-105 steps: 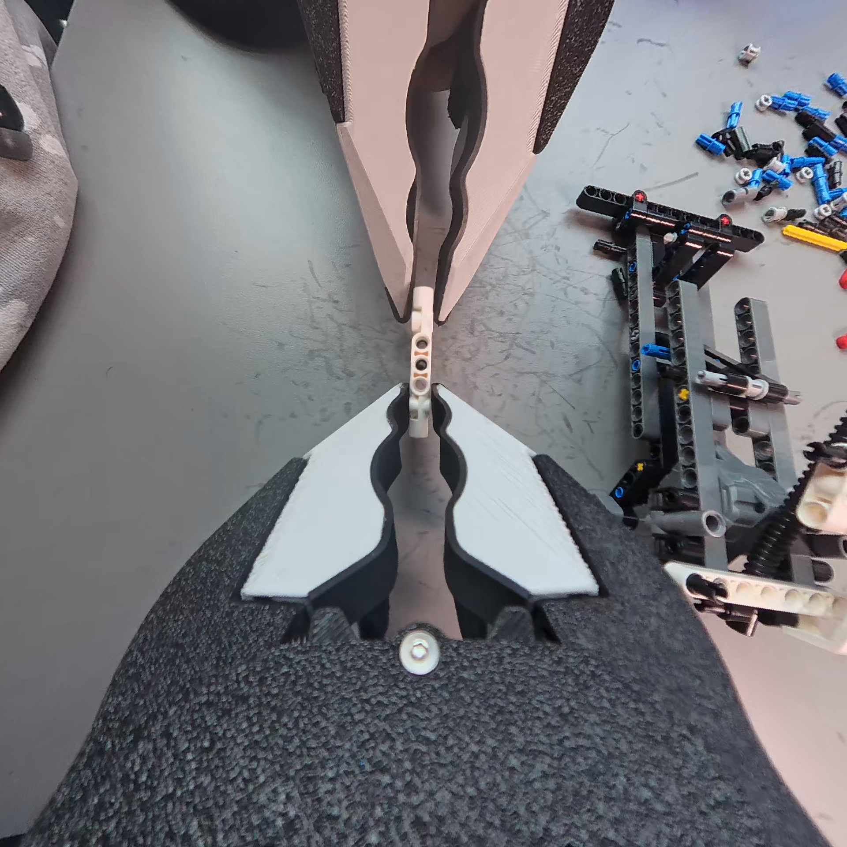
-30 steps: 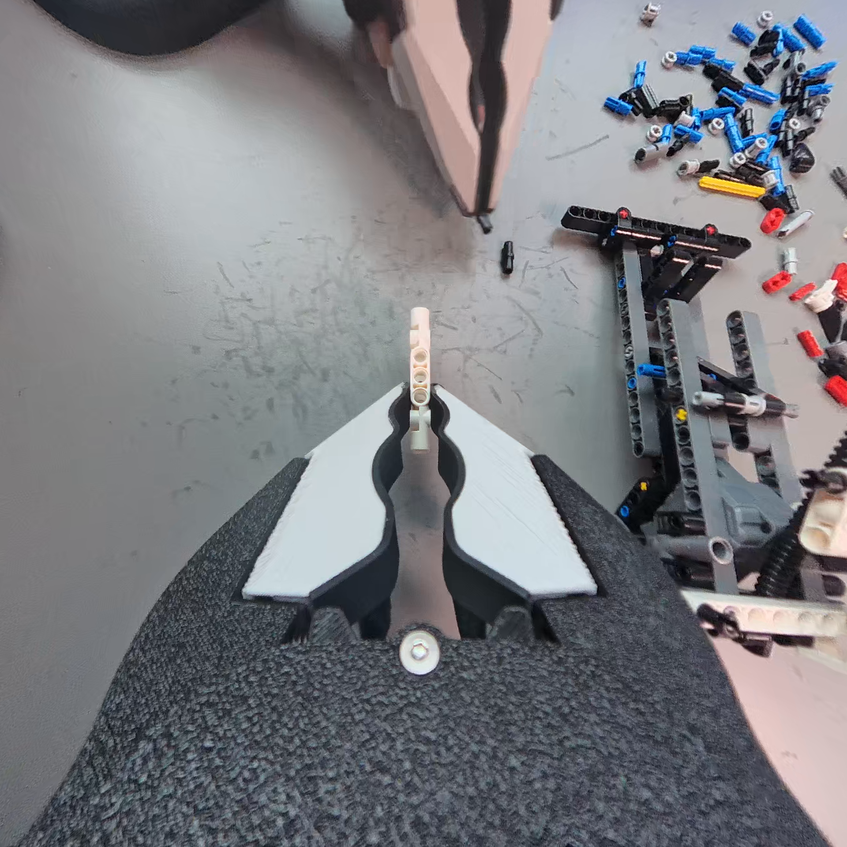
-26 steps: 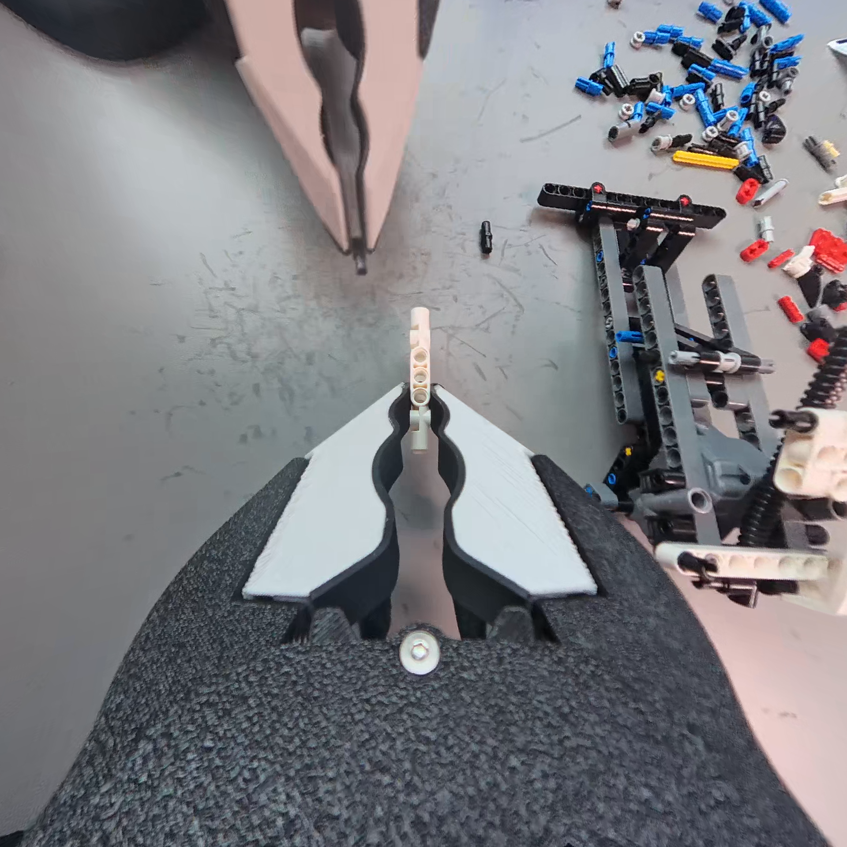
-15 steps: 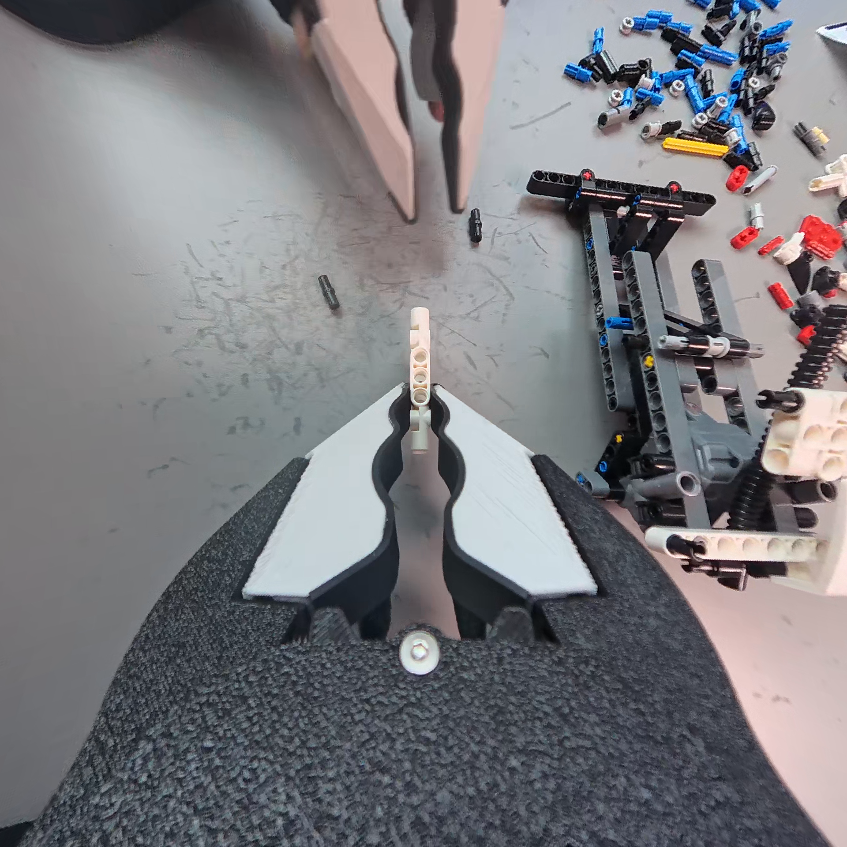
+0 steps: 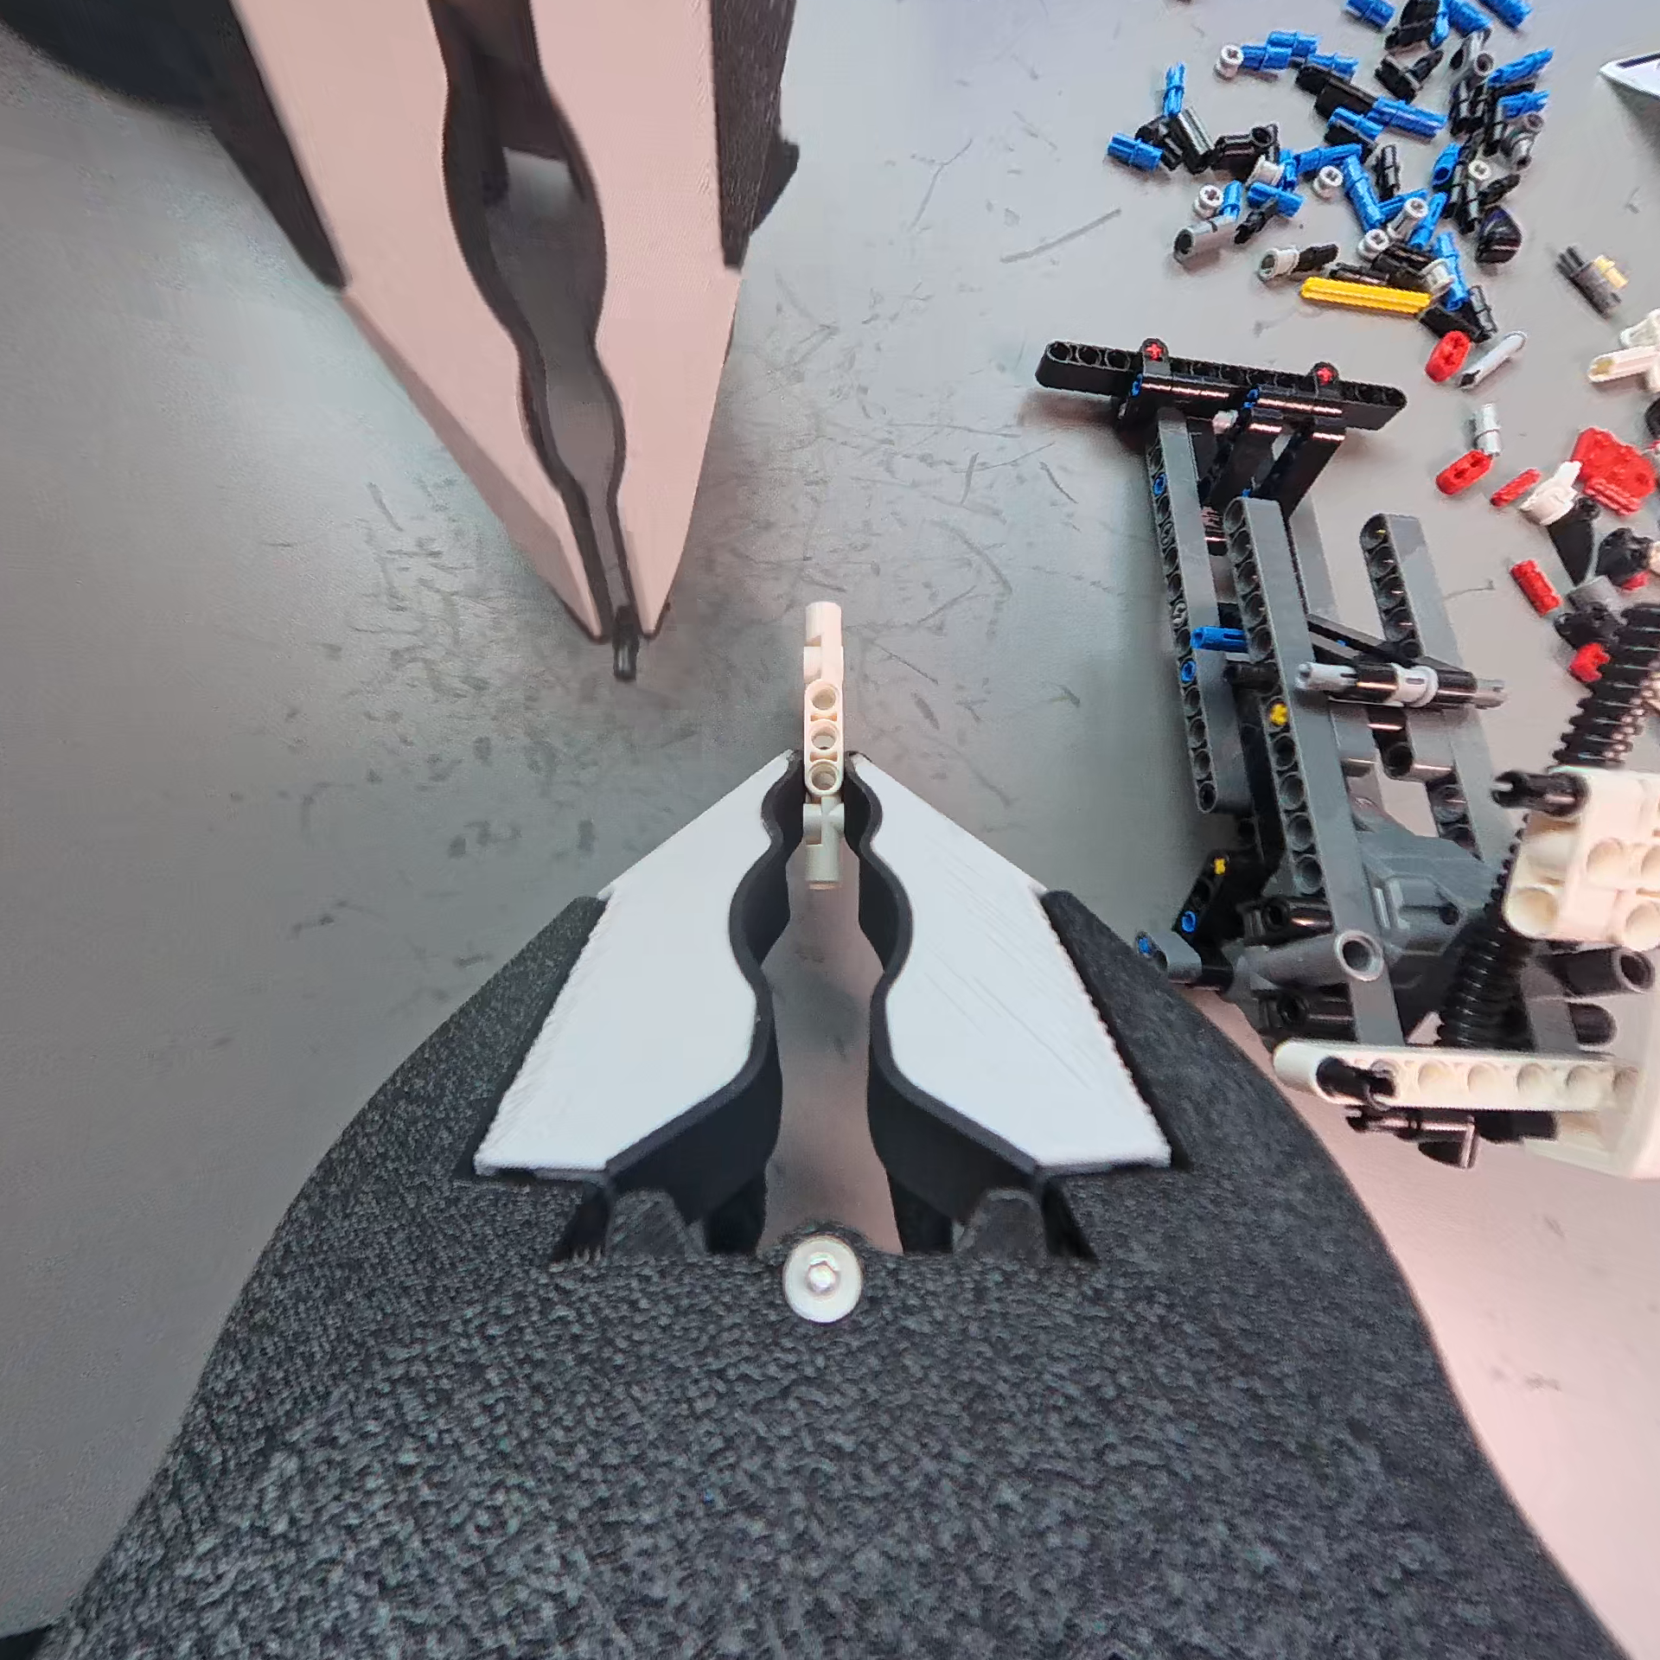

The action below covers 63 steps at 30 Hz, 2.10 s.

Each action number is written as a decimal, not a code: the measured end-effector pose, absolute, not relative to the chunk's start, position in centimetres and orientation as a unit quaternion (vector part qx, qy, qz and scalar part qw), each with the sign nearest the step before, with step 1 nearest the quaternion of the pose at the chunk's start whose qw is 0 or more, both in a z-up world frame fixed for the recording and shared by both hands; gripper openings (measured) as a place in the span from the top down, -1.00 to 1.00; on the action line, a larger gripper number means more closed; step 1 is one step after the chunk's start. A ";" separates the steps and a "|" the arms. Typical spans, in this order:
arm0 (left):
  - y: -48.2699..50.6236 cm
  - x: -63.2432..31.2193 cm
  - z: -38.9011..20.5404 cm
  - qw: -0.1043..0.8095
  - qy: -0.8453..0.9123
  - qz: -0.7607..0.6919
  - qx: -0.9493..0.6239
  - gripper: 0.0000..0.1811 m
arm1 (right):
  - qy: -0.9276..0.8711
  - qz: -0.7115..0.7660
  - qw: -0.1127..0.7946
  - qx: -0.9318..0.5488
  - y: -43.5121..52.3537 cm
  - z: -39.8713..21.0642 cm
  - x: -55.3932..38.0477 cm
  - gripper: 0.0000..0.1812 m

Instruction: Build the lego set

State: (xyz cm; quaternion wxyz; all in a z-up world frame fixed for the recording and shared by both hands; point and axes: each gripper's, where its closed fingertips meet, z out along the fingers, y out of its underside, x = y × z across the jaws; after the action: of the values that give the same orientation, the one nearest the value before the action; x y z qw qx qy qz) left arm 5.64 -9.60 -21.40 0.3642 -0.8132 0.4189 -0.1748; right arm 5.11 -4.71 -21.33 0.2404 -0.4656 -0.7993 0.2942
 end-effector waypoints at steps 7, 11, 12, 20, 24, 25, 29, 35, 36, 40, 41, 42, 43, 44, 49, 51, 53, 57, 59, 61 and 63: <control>-9.7 5.4 -20.9 0.372 0.402 -0.206 -0.811 0.85 | -0.804 0.301 0.234 -0.456 -5.6 -21.3 5.2 0.92; -8.6 3.0 -19.5 0.411 0.353 -0.208 -0.815 0.71 | -0.809 0.324 0.214 -0.441 -6.5 -21.2 5.5 0.92; -8.6 3.1 -19.7 0.410 0.354 -0.212 -0.814 0.69 | -0.809 0.333 0.207 -0.437 -6.9 -21.1 5.4 0.92; -8.2 3.6 -21.5 0.377 0.374 -0.184 -0.827 0.91 | -0.808 0.316 0.231 -0.441 -6.6 -20.9 4.4 0.73; -8.5 2.9 -21.6 0.376 0.366 -0.180 -0.832 0.91 | -0.810 0.322 0.237 -0.428 -7.2 -18.3 6.6 0.80; -8.6 2.9 -21.7 0.374 0.366 -0.180 -0.833 0.91 | -0.813 0.328 0.226 -0.424 -8.0 -18.3 7.0 0.81; -8.7 2.8 -22.1 0.367 0.371 -0.175 -0.835 0.87 | -0.827 0.301 0.201 -0.431 -9.5 -21.2 6.6 0.80; -8.9 2.7 -22.2 0.365 0.371 -0.174 -0.836 0.84 | -0.832 0.284 0.175 -0.443 -9.7 -22.5 5.9 0.83; -8.9 2.7 -22.1 0.366 0.371 -0.175 -0.836 0.84 | -0.833 0.282 0.173 -0.443 -9.8 -22.5 5.8 0.85; -8.8 2.5 -22.0 0.368 0.368 -0.175 -0.836 0.82 | -0.835 0.282 0.165 -0.444 -10.1 -22.6 6.0 0.91; -8.8 2.5 -22.0 0.368 0.368 -0.175 -0.836 0.82 | -0.834 0.283 0.165 -0.444 -10.1 -22.6 6.0 0.92; -8.8 2.5 -22.0 0.368 0.368 -0.174 -0.836 0.82 | -0.833 0.283 0.166 -0.445 -10.0 -22.6 6.0 0.96; -8.8 2.5 -22.0 0.368 0.367 -0.174 -0.836 0.81 | -0.834 0.284 0.167 -0.444 -10.0 -22.6 6.0 0.96; -8.8 2.4 -22.0 0.369 0.367 -0.174 -0.836 0.81 | -0.834 0.283 0.168 -0.443 -10.0 -22.5 6.0 0.96; -8.7 2.2 -21.8 0.373 0.361 -0.174 -0.837 0.80 | -0.836 0.283 0.172 -0.438 -10.1 -22.5 6.0 0.96; -8.7 1.9 -21.8 0.374 0.359 -0.171 -0.838 0.78 | -0.836 0.288 0.173 -0.434 -10.1 -22.4 6.1 0.96; -8.7 1.3 -21.4 0.379 0.354 -0.165 -0.839 0.76 | -0.834 0.296 0.175 -0.432 -10.2 -22.1 6.1 0.96; -9.3 0.1 -19.5 0.406 0.337 -0.177 -0.831 0.73 | -0.824 0.324 0.203 -0.417 -10.3 -20.1 6.0 0.96; -10.2 0.8 -18.1 0.423 0.343 -0.212 -0.811 0.74 | -0.816 0.345 0.229 -0.404 -10.4 -18.7 5.8 0.96; -11.1 2.5 -16.9 0.432 0.346 -0.263 -0.790 0.75 | -0.807 0.363 0.258 -0.387 -10.7 -17.3 5.3 0.96; -11.7 3.9 -16.3 0.429 0.351 -0.298 -0.777 0.75 | -0.804 0.368 0.279 -0.374 -11.0 -16.5 4.9 0.96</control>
State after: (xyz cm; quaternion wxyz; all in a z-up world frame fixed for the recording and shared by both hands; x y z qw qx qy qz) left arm 3.93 -11.68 -16.33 0.4294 -0.7769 0.3509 -0.2981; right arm 4.91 -10.98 -16.48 0.2785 -0.3737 -0.8044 0.3685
